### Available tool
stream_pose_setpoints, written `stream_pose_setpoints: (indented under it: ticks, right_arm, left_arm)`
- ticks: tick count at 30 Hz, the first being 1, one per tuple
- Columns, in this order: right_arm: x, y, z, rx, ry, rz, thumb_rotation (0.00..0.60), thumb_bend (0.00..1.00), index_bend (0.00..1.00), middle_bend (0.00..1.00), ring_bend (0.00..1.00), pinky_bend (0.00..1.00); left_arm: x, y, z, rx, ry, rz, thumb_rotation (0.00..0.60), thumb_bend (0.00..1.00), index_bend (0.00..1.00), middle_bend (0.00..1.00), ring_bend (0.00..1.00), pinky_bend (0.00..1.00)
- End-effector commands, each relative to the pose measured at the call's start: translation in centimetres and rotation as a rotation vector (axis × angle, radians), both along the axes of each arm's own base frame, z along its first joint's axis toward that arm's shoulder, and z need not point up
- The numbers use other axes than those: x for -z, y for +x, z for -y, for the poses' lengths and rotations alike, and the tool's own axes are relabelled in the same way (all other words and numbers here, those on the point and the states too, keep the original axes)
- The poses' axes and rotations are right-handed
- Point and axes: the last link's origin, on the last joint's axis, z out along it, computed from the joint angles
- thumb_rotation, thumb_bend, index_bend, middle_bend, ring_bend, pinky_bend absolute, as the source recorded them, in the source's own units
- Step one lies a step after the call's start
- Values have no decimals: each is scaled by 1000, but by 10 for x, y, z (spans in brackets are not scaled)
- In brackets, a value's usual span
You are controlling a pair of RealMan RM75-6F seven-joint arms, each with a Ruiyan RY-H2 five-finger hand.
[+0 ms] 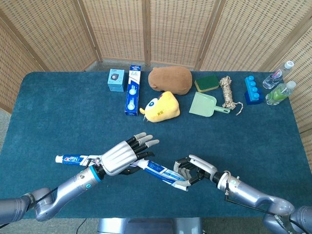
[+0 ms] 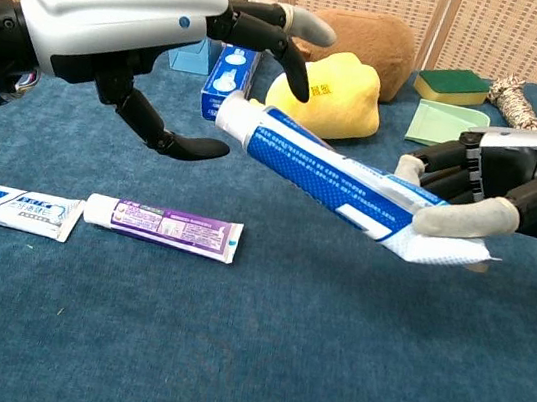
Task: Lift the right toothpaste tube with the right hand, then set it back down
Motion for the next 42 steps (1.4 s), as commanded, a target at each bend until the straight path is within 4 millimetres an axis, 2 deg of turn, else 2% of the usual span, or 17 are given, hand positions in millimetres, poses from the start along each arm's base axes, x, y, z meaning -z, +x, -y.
stream_pose_setpoints:
  ticks: [1,25,42]
  right_arm:
    - [1,0,1,2,18,15,600,603,896,728,731,725]
    - [4,-6,-2,-1,76,40,600,603,896,734,739,728]
    - [6,-18,4,32,58,8,600,611,897,739,746,731]
  left_arm:
    - [0,1,0,2,0,6,600,318,261,13,0,73]
    - [1,8,-1,4,-17,26,600,317,363,30,0,86]
    - [-2,5,-2,2,-5,21,600,317,455,53,0,90]
